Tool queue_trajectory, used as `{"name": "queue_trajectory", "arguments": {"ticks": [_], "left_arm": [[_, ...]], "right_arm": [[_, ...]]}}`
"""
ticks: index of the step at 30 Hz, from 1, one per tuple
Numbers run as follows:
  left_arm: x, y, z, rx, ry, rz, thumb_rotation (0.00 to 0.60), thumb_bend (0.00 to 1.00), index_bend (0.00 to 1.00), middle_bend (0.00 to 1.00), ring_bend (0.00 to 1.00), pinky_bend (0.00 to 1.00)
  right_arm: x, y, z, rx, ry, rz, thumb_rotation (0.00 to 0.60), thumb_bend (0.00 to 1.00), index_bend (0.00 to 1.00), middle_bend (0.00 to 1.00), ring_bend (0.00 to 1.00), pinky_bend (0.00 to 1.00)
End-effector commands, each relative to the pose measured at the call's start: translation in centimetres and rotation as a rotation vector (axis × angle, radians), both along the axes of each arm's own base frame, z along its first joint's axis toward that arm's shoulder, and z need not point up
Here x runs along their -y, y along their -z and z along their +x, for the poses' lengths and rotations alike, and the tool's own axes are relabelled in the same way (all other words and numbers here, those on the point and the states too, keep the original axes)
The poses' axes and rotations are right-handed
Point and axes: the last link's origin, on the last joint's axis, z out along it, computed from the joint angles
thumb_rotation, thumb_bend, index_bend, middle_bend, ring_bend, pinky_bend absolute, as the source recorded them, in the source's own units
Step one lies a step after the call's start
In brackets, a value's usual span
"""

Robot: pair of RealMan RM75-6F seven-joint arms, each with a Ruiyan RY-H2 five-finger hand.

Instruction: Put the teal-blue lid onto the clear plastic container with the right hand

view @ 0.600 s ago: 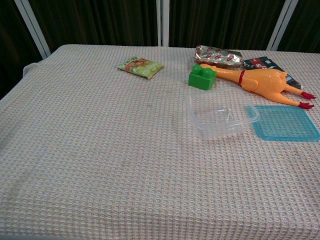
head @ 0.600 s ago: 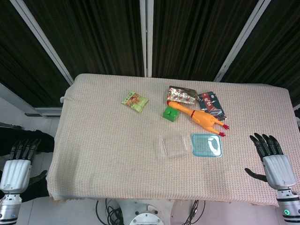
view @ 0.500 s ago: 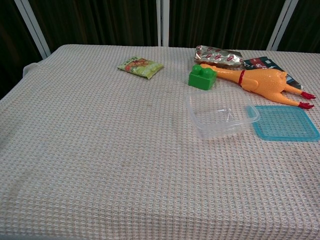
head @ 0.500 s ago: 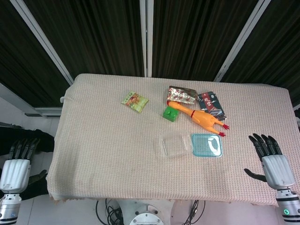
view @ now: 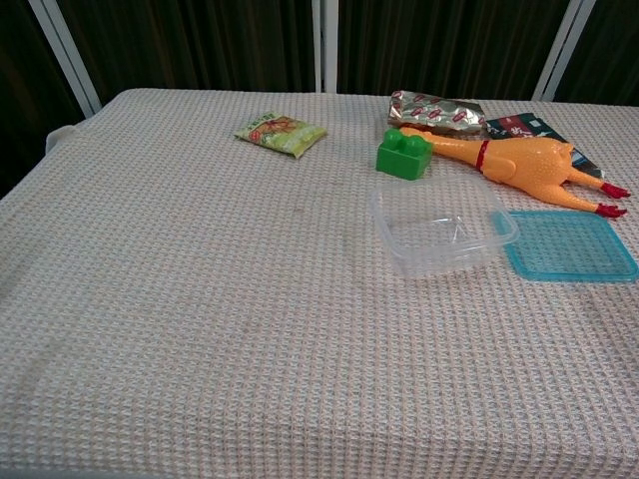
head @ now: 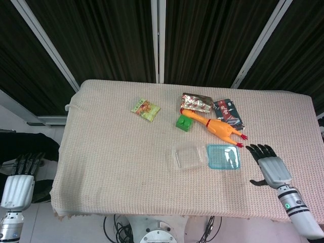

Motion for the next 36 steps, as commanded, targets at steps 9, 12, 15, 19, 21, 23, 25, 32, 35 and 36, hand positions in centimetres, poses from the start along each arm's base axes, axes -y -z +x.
{"name": "queue_trajectory", "arguments": {"ticks": [9,12,15,19,21,23,25,32,35,36], "left_arm": [[-0.1,0.1,-0.1,0.017,-0.009,-0.012,0.6,0.07,0.07,0.08,0.01,0.0],[-0.2,0.0,-0.2,0.015,-0.013,-0.013,0.6,0.07,0.07,0.08,0.01,0.0],[-0.3,0.1,-0.2,0.017,-0.012,-0.015,0.6,0.07,0.07,0.08,0.01,0.0],[-0.4,0.1,-0.3,0.02,-0.01,-0.015,0.6,0.07,0.07,0.08,0.01,0.0],[-0.3,0.1,-0.3,0.021,-0.01,-0.016,0.6,0.07,0.07,0.08,0.01,0.0],[-0.3,0.1,-0.4,0.022,-0.011,-0.017,0.6,0.07,0.07,0.08,0.01,0.0],[-0.3,0.1,-0.4,0.024,-0.012,-0.017,0.6,0.07,0.07,0.08,0.01,0.0],[-0.3,0.0,-0.5,0.028,-0.011,-0.016,0.6,0.07,0.07,0.08,0.01,0.0],[-0.3,0.0,-0.6,0.029,-0.011,-0.019,0.6,0.07,0.07,0.08,0.01,0.0],[-0.4,0.0,-0.6,0.029,-0.01,-0.019,0.6,0.07,0.07,0.08,0.01,0.0]], "right_arm": [[6.3,6.2,2.1,-0.021,0.001,0.146,0.6,0.02,0.0,0.11,0.0,0.0],[6.6,7.0,2.1,-0.019,0.009,0.159,0.6,0.03,0.0,0.12,0.0,0.0],[6.6,7.5,2.1,-0.019,0.012,0.169,0.6,0.03,0.0,0.12,0.0,0.0],[6.7,8.0,2.1,-0.018,0.009,0.166,0.6,0.03,0.0,0.13,0.0,0.0],[6.8,8.1,2.1,-0.019,0.008,0.164,0.6,0.03,0.0,0.13,0.0,0.0],[6.9,8.3,2.1,-0.019,0.007,0.164,0.6,0.03,0.0,0.13,0.0,0.0],[6.9,8.5,2.2,-0.018,0.006,0.166,0.6,0.03,0.0,0.13,0.0,0.0],[7.1,8.9,2.2,-0.015,0.004,0.158,0.6,0.03,0.0,0.19,0.0,0.0],[7.1,8.8,2.1,-0.01,0.009,0.153,0.6,0.05,0.0,0.26,0.0,0.0],[7.2,8.7,2.1,-0.01,0.006,0.149,0.6,0.06,0.0,0.28,0.0,0.0]]}}
